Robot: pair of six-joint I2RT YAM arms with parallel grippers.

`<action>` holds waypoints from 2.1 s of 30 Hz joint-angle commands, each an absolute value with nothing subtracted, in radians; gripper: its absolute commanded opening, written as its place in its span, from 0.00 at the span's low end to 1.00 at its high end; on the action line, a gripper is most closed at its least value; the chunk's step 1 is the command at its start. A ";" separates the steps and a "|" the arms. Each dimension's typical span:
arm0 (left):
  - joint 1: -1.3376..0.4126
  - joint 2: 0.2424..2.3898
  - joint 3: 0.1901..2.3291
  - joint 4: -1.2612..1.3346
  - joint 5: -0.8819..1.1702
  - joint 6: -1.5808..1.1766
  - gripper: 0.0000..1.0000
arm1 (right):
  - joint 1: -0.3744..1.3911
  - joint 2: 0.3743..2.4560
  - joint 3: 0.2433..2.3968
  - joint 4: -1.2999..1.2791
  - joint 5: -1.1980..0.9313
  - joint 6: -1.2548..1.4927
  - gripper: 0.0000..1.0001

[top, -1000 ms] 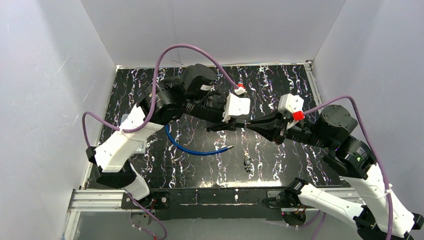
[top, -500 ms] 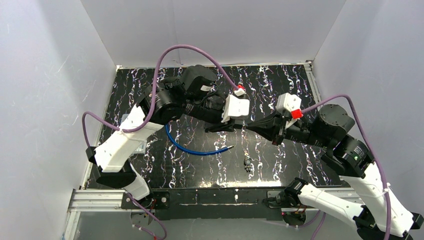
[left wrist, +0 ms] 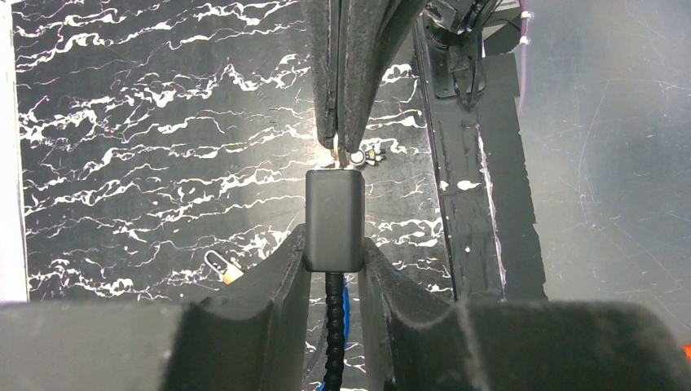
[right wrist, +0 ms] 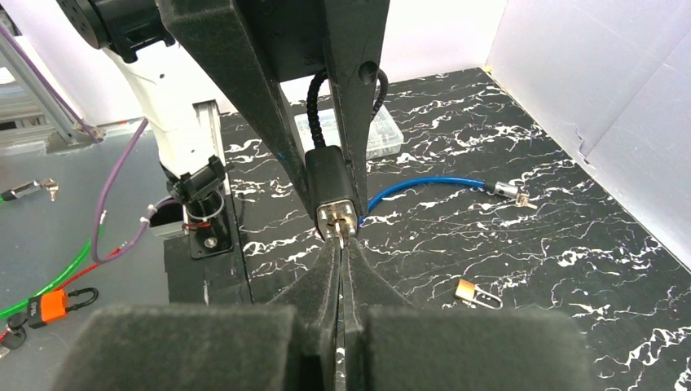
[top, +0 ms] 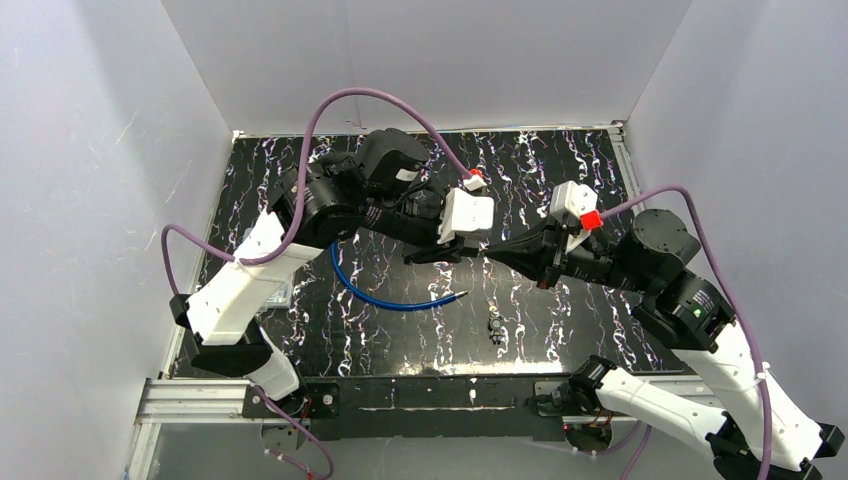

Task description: Unlock with the key

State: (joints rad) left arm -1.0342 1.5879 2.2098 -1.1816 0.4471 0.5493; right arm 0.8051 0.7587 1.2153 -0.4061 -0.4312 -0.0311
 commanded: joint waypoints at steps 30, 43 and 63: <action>-1.101 1.436 2.034 -0.878 0.432 0.794 0.00 | 0.827 0.796 1.114 -0.244 -0.328 0.264 0.01; -1.169 1.250 1.730 -0.645 0.363 1.112 0.00 | 0.770 0.792 1.085 -0.179 -0.431 0.444 0.01; -1.195 1.105 1.447 -0.444 0.274 1.376 0.00 | 0.663 0.731 1.193 -0.373 -0.398 0.264 0.28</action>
